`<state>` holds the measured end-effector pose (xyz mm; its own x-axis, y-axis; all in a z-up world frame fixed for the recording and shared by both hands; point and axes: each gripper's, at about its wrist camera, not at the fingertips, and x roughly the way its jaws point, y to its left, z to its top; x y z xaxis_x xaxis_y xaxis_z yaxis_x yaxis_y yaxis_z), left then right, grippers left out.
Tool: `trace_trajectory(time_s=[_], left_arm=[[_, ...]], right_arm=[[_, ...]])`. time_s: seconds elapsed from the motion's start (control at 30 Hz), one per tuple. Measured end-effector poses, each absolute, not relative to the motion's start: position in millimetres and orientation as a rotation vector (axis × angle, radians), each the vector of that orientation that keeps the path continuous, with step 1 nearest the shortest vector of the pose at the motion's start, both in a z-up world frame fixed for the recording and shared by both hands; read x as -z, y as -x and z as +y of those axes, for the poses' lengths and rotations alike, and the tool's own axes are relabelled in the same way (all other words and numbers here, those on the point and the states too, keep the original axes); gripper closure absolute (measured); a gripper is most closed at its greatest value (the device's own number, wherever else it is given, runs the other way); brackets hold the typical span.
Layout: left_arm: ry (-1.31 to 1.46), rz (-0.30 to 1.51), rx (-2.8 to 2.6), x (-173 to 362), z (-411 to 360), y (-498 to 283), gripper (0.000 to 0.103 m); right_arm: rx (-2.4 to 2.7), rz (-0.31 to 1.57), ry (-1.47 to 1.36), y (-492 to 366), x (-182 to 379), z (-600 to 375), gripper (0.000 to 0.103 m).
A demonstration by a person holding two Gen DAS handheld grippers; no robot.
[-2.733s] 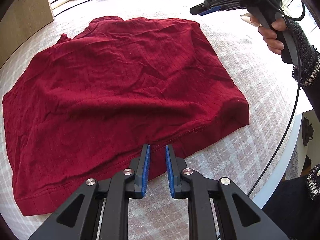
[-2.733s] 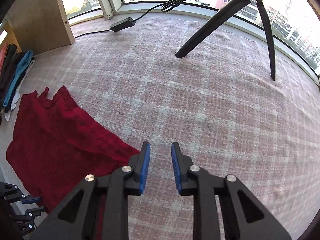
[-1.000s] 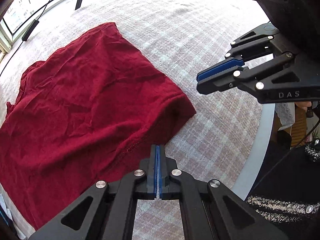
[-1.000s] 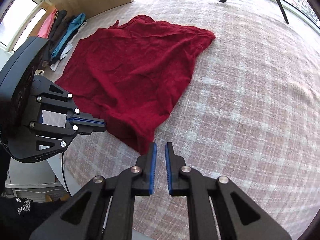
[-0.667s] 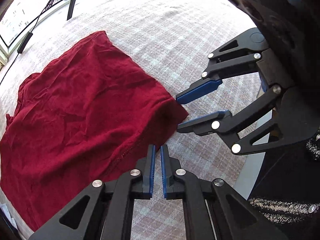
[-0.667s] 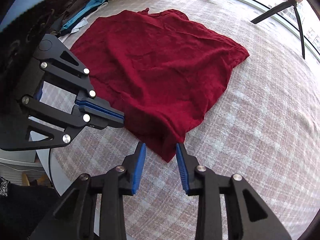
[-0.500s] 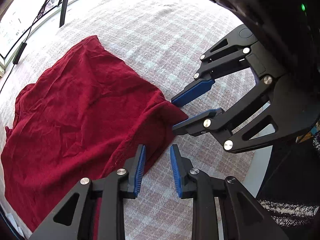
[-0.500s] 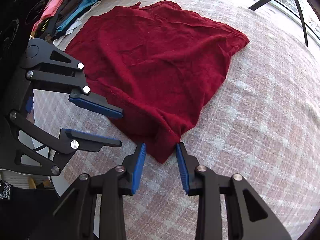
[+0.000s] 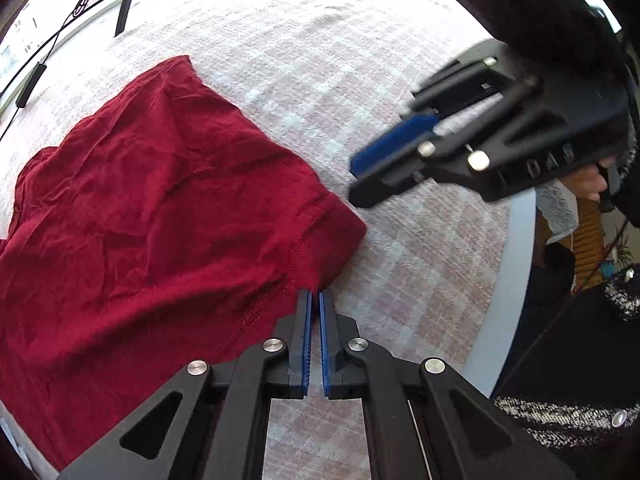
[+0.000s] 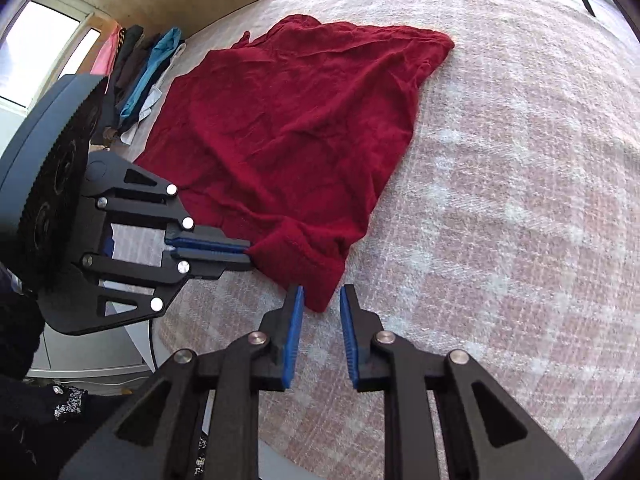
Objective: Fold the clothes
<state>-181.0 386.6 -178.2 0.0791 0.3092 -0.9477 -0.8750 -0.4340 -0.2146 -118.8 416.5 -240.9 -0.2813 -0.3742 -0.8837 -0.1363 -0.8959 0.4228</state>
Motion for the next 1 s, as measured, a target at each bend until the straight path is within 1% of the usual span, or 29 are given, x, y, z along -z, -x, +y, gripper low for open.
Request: trace_trajectory(time_s=[0.03,0.1,0.13,0.17,0.2,0.27,0.37,0.4,0.47,0.5,0.57,0.6,0.63,0.67,0.7,0.77,0.87,0.93,1.0], left_arm=[[1.383,0.618,-1.565,175,385,178,0.093],[1.385,0.599,-1.609,165,380,173,0.091],[1.371,0.575,-1.639,158,379,170,0.082],[1.348,0.564,-1.675,154,382,162,0.076],[1.324,0.560,-1.711,150,386,153,0.064],[1.276,0.551,-1.784,142,393,134,0.062],[1.279,0.526,-1.829,149,403,142,0.062],[1.283,0.538,-1.848,158,402,148,0.062],[1.315,0.606,-1.903,181,406,148,0.062],[1.323,0.607,-1.919,185,405,148,0.063],[1.330,0.580,-1.941,186,401,149,0.070],[1.333,0.566,-1.952,187,399,149,0.082],[1.339,0.544,-1.963,186,396,151,0.097],[1.353,0.494,-1.971,184,389,155,0.100],[1.370,0.417,-1.969,182,381,159,0.100],[1.391,0.247,-1.963,174,358,166,0.100],[1.360,0.051,-2.000,150,314,167,0.100],[1.328,-0.058,-2.026,133,278,163,0.100],[1.306,-0.167,-2.046,130,247,169,0.100]], right_arm=[[2.346,-0.645,-1.772,122,237,425,0.072],[2.417,-0.649,-1.758,129,235,441,0.066],[2.449,-0.666,-1.740,135,233,452,0.064],[2.477,-0.684,-1.721,146,232,462,0.064],[2.505,-0.703,-1.703,157,231,472,0.064],[2.547,-0.686,-1.698,177,235,487,0.064],[2.562,-0.666,-1.724,206,249,499,0.064],[2.560,-0.656,-1.734,214,253,500,0.064],[2.601,-0.577,-1.762,224,259,500,0.064],[2.614,-0.558,-1.758,230,260,497,0.064],[2.628,-0.542,-1.740,239,262,493,0.064],[2.631,-0.545,-1.730,241,263,493,0.064],[2.624,-0.541,-1.735,244,264,491,0.071],[2.615,-0.535,-1.742,247,265,490,0.082],[2.606,-0.530,-1.749,249,265,488,0.098],[2.577,-0.626,-1.751,253,267,493,0.098],[2.561,-0.805,-1.693,250,254,504,0.098],[2.570,-0.855,-1.634,250,234,499,0.098],[2.580,-0.852,-1.570,256,210,484,0.098]])
